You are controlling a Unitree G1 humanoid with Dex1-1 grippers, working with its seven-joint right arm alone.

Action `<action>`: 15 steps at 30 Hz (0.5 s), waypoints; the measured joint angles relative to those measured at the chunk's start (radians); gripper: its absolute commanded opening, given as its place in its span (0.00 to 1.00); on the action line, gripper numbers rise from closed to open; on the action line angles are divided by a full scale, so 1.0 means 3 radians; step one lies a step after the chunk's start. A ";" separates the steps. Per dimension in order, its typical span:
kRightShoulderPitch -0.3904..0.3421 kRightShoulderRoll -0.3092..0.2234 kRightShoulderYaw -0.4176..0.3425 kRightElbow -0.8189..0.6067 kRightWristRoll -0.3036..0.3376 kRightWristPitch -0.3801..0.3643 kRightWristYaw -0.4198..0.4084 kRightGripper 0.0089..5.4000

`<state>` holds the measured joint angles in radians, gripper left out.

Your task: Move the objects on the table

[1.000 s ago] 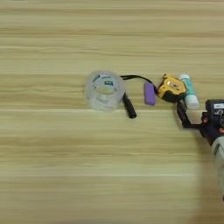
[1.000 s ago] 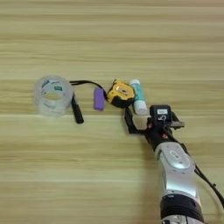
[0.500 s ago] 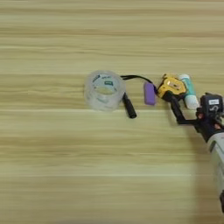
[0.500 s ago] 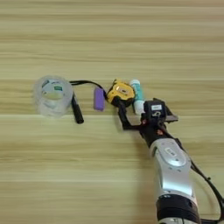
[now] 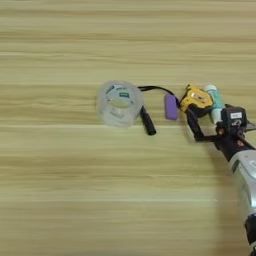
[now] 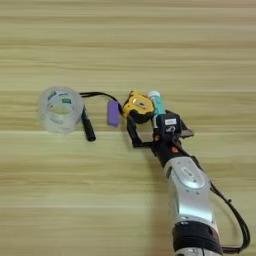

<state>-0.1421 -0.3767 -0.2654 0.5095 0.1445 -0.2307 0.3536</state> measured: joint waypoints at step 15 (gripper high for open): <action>-0.0214 0.0000 0.0045 0.0333 -0.0061 -0.0136 0.0005 0.99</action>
<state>-0.2062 -0.3767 -0.2519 0.6095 0.1263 -0.2714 0.3551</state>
